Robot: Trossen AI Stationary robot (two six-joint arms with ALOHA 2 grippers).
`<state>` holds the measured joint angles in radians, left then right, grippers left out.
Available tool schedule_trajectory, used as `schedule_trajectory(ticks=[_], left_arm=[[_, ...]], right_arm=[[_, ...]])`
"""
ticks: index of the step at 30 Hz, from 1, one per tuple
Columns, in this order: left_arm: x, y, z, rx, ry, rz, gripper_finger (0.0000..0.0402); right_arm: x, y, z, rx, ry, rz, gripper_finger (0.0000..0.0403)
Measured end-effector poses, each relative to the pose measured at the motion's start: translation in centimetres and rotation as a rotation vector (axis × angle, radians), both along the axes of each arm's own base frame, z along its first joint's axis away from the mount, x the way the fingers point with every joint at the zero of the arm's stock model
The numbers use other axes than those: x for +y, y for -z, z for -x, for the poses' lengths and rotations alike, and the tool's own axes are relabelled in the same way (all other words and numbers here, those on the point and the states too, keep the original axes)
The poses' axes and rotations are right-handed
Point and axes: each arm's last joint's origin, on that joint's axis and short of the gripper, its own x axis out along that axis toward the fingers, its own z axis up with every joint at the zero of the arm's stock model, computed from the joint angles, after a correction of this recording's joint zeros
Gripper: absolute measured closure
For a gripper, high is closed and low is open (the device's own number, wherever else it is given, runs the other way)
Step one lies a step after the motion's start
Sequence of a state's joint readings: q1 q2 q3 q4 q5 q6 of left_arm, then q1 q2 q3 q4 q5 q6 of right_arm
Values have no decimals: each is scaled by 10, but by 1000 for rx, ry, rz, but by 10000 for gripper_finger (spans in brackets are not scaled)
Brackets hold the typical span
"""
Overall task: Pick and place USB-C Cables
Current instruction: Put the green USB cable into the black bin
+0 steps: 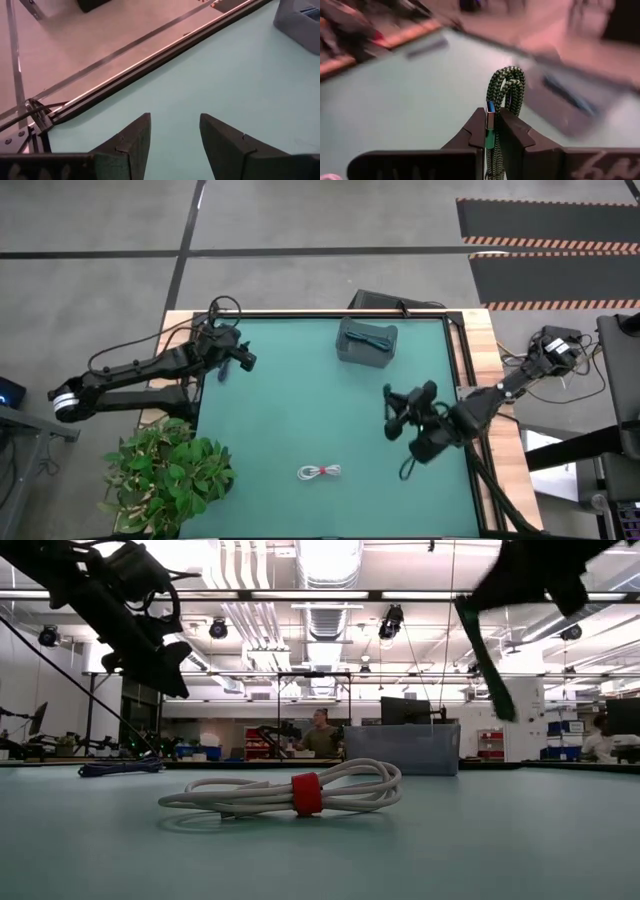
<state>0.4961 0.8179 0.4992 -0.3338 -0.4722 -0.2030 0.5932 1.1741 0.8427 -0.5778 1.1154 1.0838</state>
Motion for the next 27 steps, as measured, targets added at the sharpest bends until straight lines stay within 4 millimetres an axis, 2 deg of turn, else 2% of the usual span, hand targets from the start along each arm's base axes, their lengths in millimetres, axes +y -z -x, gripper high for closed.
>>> schedule_trajectory(ticks=[6, 15, 19, 27], left_arm=[[0, -1, -1, -21, 21, 8, 246], [2, -4, -5, -87, 8, -6, 246], [3, -4, -7, -94, 9, -9, 246], [3, -2, -6, -107, -6, 5, 246]], right_arm=[[24, -15, -19, -75, -122, 158, 383], [33, -40, -30, -96, -282, 318, 383], [29, -51, -30, -116, -390, 339, 383], [4, -80, -21, -200, -502, 327, 383]])
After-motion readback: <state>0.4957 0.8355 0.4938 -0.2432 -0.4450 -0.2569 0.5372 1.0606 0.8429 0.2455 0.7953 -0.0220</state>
